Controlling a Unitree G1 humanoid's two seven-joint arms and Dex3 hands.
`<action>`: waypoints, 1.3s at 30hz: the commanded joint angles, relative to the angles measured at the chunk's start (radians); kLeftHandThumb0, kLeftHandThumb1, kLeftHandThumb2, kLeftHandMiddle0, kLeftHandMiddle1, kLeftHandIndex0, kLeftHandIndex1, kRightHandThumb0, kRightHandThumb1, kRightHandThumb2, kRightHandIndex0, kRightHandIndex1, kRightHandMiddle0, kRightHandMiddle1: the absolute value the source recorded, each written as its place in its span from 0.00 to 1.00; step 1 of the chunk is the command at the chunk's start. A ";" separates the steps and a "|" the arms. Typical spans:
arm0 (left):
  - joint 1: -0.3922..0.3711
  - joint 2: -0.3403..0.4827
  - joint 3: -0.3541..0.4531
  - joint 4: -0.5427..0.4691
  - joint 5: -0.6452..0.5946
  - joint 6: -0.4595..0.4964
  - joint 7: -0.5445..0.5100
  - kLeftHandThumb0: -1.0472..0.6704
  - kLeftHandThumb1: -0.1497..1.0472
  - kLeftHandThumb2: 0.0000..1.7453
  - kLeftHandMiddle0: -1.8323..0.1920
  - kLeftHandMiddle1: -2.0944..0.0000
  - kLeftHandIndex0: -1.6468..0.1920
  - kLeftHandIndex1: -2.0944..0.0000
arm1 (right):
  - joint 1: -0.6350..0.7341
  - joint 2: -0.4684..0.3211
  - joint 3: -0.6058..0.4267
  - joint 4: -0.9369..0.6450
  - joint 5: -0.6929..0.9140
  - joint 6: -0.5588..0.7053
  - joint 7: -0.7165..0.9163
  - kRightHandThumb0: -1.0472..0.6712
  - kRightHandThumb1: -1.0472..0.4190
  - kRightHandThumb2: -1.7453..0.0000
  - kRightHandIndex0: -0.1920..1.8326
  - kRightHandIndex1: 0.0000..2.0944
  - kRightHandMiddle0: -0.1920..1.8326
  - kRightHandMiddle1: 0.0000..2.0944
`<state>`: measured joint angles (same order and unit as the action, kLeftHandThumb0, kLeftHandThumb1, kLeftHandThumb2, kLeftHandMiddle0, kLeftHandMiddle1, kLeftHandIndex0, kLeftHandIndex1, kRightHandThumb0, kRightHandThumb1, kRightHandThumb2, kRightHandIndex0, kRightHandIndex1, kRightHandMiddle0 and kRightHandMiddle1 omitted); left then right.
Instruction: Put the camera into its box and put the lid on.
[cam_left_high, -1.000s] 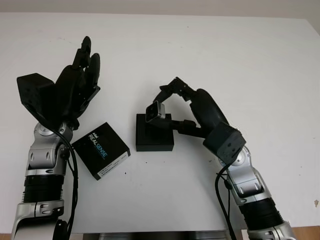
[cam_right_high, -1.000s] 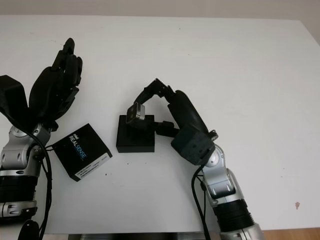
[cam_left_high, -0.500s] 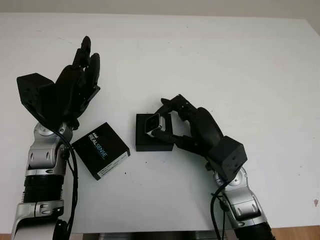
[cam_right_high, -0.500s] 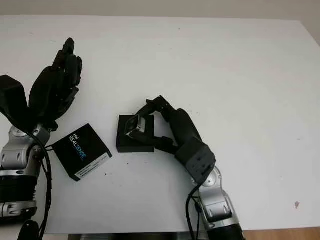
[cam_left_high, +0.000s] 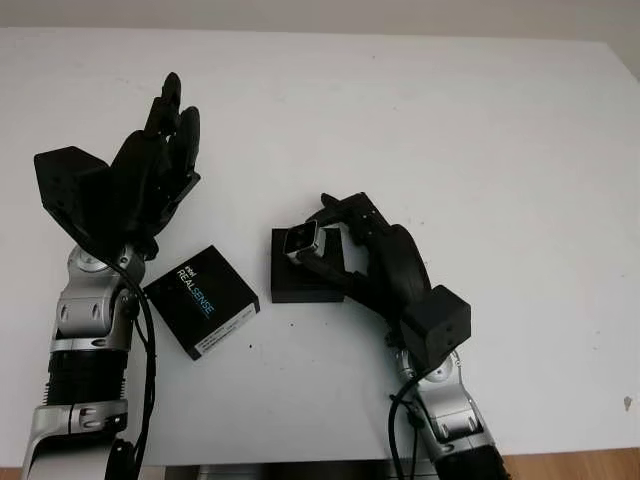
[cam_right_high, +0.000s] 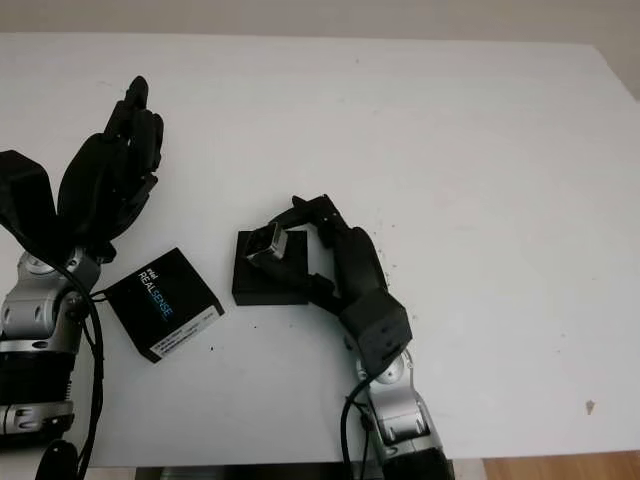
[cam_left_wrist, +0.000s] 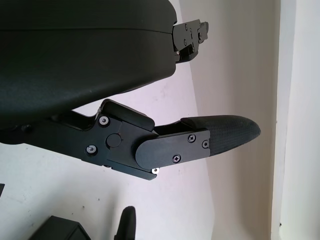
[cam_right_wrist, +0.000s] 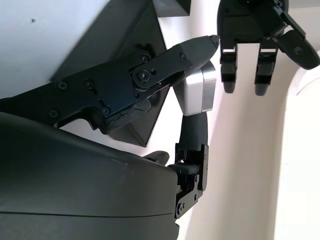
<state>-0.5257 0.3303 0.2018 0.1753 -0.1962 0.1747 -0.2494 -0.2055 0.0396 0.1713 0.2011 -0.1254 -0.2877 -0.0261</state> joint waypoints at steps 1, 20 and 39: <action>0.007 0.005 -0.001 -0.001 0.008 -0.006 0.002 0.13 1.00 0.34 1.00 1.00 1.00 1.00 | 0.029 0.015 -0.003 0.054 0.005 -0.019 -0.006 0.32 0.01 0.97 0.17 0.21 0.23 0.82; 0.007 0.005 -0.002 -0.004 0.007 -0.004 0.003 0.13 1.00 0.34 1.00 1.00 1.00 1.00 | 0.006 -0.015 -0.007 0.103 -0.023 -0.091 -0.012 0.33 0.02 0.97 0.16 0.25 0.24 0.81; 0.012 0.012 0.003 -0.018 0.002 0.011 -0.009 0.13 1.00 0.34 1.00 1.00 1.00 1.00 | 0.017 -0.046 -0.012 0.028 -0.093 -0.025 -0.022 0.35 0.03 0.97 0.16 0.26 0.27 0.77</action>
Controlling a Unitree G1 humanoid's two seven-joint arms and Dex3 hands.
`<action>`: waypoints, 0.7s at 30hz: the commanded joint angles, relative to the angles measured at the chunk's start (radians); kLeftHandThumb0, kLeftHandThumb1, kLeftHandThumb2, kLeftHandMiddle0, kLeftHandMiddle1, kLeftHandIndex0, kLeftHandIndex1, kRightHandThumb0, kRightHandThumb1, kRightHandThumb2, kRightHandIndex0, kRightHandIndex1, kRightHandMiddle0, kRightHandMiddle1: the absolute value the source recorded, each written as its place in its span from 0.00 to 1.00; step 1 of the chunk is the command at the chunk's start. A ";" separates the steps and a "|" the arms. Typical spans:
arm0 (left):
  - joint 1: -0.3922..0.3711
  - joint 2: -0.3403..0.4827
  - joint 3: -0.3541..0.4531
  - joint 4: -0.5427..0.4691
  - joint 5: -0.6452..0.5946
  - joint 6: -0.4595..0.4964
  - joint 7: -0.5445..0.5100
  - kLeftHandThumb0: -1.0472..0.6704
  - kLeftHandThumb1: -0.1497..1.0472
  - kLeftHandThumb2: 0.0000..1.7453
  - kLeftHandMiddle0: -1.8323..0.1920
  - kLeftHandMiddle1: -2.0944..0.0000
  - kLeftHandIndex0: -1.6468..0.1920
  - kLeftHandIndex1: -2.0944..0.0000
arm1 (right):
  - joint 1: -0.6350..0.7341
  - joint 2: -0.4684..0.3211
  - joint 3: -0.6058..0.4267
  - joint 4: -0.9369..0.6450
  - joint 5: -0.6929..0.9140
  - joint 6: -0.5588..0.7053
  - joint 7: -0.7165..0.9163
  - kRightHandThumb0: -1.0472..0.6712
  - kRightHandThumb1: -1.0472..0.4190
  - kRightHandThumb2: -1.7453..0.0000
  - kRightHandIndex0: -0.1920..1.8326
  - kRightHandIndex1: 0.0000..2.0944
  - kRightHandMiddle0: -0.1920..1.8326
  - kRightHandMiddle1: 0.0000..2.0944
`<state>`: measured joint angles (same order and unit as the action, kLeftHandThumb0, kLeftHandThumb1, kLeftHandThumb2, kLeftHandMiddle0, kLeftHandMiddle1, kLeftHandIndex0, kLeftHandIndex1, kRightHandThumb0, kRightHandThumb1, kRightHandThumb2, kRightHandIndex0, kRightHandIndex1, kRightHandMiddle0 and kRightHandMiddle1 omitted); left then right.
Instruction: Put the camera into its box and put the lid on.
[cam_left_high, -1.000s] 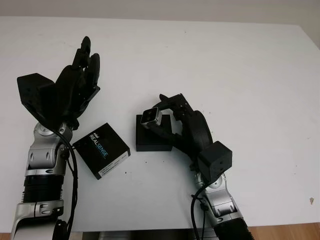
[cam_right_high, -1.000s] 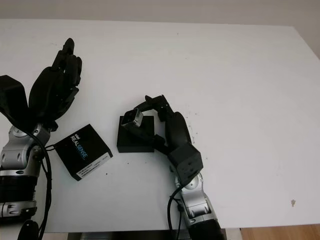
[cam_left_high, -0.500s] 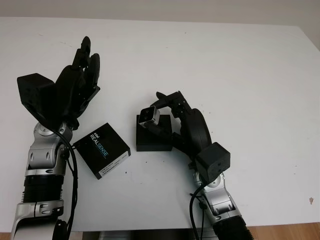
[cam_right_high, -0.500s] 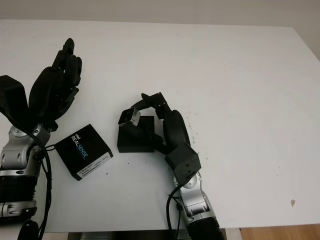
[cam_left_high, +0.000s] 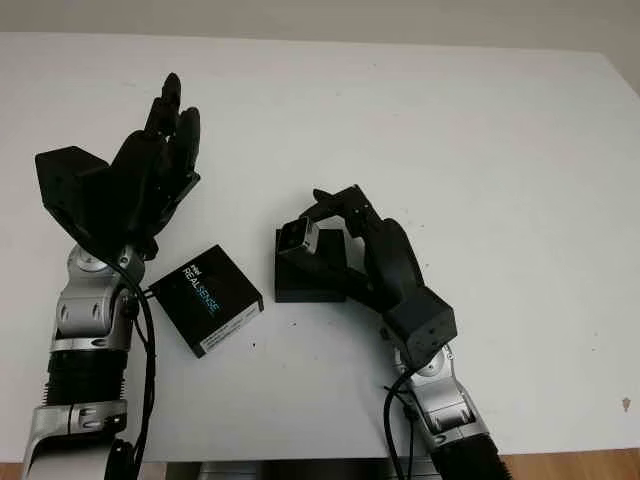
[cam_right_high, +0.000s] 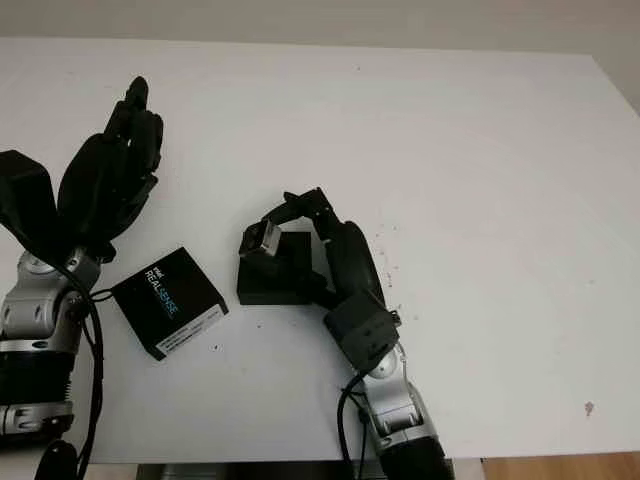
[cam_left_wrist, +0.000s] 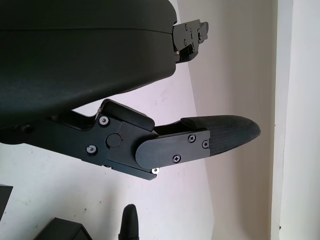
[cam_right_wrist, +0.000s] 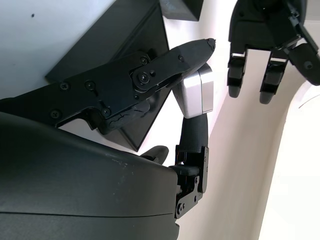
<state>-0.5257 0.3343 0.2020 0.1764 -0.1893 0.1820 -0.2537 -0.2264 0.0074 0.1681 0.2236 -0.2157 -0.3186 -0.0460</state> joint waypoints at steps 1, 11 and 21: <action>0.012 0.008 0.003 -0.019 -0.004 0.002 -0.005 0.13 1.00 0.34 1.00 1.00 1.00 1.00 | 0.038 -0.016 -0.010 0.004 -0.003 0.009 -0.003 0.35 0.03 0.97 0.16 0.26 0.27 0.77; 0.012 0.007 0.002 -0.013 -0.001 -0.006 -0.003 0.13 1.00 0.34 1.00 1.00 1.00 1.00 | 0.028 -0.031 -0.024 0.008 -0.008 0.005 -0.008 0.35 0.04 0.97 0.17 0.25 0.27 0.76; 0.011 0.009 0.000 -0.014 0.001 -0.006 -0.008 0.13 1.00 0.34 1.00 1.00 1.00 1.00 | 0.031 -0.032 -0.015 0.011 -0.003 0.016 0.007 0.34 0.03 0.97 0.16 0.25 0.27 0.77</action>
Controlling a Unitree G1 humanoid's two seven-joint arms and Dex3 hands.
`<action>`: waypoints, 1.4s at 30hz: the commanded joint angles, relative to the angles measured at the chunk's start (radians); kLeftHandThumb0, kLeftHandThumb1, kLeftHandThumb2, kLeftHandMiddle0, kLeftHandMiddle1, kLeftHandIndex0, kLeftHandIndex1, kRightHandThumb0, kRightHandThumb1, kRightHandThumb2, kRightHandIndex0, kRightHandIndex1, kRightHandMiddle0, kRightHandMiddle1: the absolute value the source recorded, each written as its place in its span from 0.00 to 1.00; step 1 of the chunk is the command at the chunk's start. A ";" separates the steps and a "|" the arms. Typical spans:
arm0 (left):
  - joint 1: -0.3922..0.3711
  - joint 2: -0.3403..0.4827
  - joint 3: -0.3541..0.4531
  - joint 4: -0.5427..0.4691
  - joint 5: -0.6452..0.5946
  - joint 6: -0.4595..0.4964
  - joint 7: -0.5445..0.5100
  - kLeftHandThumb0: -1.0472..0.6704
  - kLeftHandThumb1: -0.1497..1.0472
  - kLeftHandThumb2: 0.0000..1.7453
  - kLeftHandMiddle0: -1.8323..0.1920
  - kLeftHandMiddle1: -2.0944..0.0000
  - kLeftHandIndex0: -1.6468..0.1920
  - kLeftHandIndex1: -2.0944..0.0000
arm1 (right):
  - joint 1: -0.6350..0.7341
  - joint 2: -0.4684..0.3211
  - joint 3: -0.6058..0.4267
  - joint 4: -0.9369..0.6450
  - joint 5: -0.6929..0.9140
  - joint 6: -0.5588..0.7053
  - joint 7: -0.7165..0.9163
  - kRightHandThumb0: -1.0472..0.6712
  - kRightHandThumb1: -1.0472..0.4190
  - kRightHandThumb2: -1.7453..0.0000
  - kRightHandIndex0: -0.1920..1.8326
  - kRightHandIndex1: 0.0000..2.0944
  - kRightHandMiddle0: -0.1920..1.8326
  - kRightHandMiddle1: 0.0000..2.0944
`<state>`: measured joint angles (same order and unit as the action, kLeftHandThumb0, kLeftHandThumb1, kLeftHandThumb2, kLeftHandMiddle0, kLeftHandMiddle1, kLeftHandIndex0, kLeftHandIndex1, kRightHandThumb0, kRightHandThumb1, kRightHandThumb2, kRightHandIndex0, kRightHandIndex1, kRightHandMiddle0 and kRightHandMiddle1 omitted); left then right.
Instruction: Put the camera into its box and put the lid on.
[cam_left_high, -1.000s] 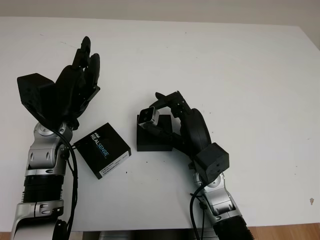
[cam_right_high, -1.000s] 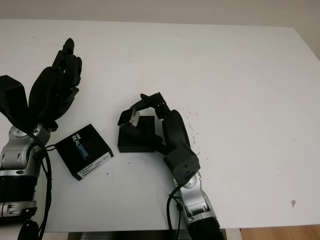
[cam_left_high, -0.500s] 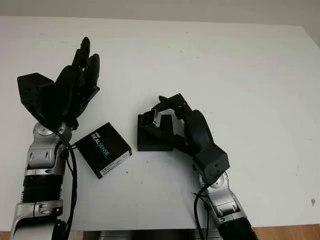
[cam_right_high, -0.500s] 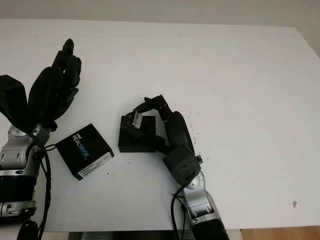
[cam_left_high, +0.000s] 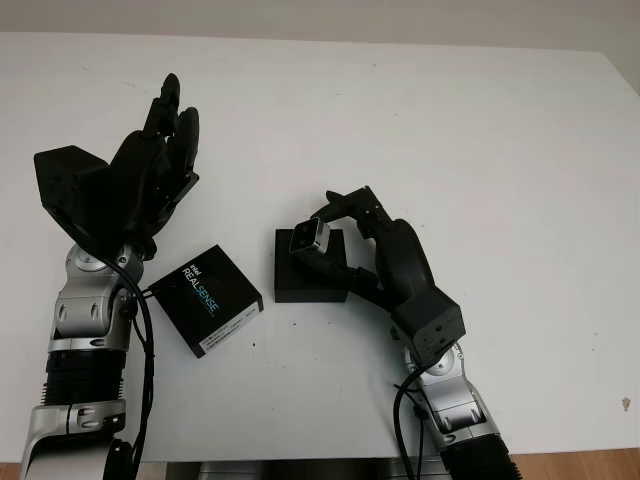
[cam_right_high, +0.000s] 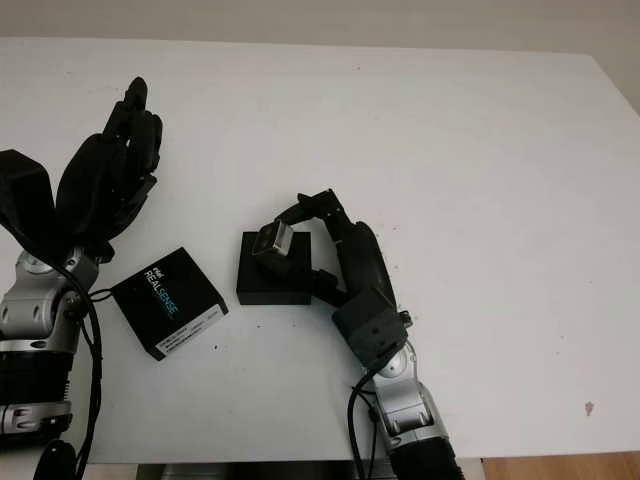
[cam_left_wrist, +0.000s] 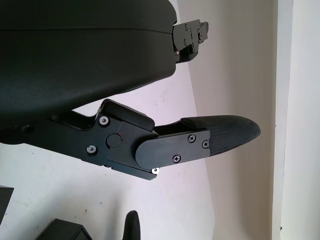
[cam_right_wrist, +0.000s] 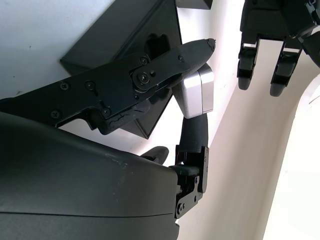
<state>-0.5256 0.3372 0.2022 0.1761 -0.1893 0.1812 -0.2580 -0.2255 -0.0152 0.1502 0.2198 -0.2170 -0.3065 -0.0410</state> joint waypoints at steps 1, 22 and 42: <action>0.010 0.005 0.000 -0.014 0.000 -0.004 -0.002 0.13 1.00 0.34 1.00 1.00 1.00 1.00 | 0.031 -0.009 0.005 0.015 -0.001 0.004 0.006 0.34 0.03 0.97 0.16 0.25 0.26 0.77; 0.016 0.010 0.004 -0.021 -0.001 -0.002 -0.004 0.13 1.00 0.34 1.00 1.00 1.00 1.00 | 0.005 -0.039 0.014 0.054 0.037 0.046 0.122 0.33 0.04 0.97 0.15 0.27 0.26 0.77; 0.015 0.020 0.005 -0.016 0.000 -0.003 -0.013 0.13 1.00 0.34 1.00 1.00 1.00 1.00 | 0.005 -0.130 0.043 -0.091 -0.041 0.172 0.205 0.22 0.05 0.97 0.07 0.04 0.13 0.33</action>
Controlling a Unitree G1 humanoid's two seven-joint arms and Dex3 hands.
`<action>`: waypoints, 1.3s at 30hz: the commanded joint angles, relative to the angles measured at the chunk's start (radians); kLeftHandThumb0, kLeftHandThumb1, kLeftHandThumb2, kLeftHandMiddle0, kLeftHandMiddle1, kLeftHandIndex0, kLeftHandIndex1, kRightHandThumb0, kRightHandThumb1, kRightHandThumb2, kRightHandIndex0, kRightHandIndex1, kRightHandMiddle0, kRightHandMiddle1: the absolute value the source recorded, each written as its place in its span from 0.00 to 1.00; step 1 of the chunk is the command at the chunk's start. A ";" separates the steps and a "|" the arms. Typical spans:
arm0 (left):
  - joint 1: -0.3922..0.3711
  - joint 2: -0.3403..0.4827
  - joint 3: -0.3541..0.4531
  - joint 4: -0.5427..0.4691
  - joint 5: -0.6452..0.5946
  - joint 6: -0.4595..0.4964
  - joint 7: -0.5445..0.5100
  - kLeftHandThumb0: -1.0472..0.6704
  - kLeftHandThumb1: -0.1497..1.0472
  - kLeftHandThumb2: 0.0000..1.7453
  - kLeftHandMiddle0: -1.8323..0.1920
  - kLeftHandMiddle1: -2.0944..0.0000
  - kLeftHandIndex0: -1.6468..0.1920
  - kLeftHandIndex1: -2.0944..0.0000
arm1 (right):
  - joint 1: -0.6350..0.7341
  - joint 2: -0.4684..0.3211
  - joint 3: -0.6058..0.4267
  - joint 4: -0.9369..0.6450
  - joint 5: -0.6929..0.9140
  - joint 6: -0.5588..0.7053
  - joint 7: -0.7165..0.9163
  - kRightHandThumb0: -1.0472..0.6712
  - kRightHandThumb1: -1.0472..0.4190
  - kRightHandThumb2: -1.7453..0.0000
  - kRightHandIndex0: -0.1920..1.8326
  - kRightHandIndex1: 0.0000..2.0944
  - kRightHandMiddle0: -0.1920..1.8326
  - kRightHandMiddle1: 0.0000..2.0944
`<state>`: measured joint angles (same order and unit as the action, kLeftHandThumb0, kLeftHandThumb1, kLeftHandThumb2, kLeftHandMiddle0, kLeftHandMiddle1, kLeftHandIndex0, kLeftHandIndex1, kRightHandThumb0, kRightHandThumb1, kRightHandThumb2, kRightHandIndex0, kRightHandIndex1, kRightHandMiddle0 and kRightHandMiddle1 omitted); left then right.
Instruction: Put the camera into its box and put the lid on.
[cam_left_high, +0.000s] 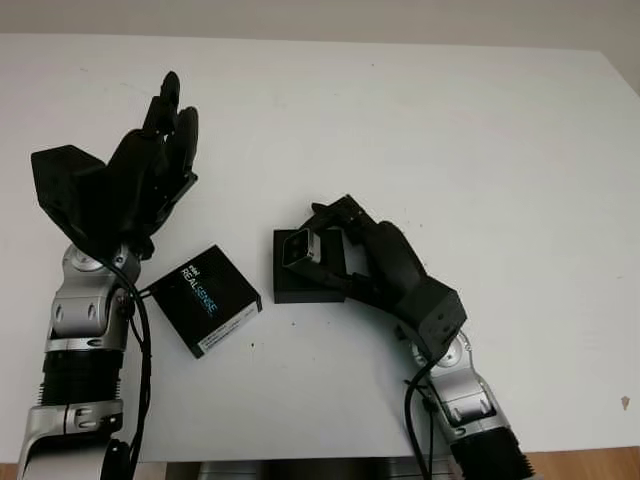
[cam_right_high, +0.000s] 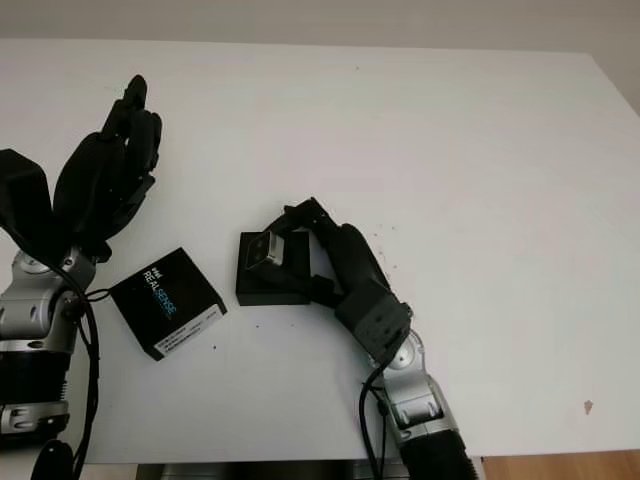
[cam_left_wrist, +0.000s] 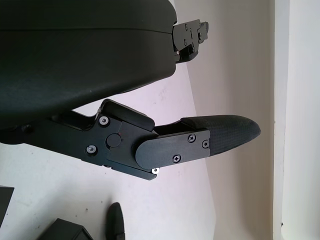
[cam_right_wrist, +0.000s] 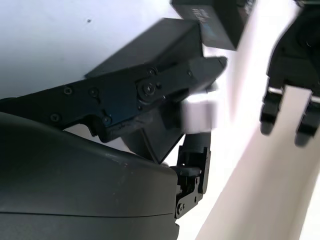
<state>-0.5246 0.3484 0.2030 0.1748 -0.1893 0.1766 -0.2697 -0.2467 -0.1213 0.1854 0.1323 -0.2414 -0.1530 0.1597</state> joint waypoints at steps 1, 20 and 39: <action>0.014 0.010 0.004 -0.014 0.001 0.001 -0.001 0.14 1.00 0.34 1.00 1.00 1.00 1.00 | 0.026 -0.030 0.009 -0.013 -0.026 0.016 0.002 0.21 0.05 0.97 0.05 0.03 0.13 0.24; 0.013 0.011 0.001 -0.021 0.000 0.015 0.001 0.14 1.00 0.34 1.00 1.00 1.00 1.00 | 0.027 -0.091 0.006 -0.085 -0.092 -0.036 -0.038 0.19 0.08 0.97 0.00 0.00 0.07 0.06; 0.010 0.002 0.000 -0.010 -0.004 0.005 0.000 0.13 1.00 0.33 1.00 1.00 1.00 1.00 | -0.060 -0.258 -0.051 -0.298 -0.265 -0.130 -0.053 0.20 0.03 0.95 0.23 0.11 0.16 0.29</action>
<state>-0.5244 0.3521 0.2024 0.1738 -0.1910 0.1870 -0.2690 -0.3081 -0.3554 0.1298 -0.1420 -0.4921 -0.2605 0.1062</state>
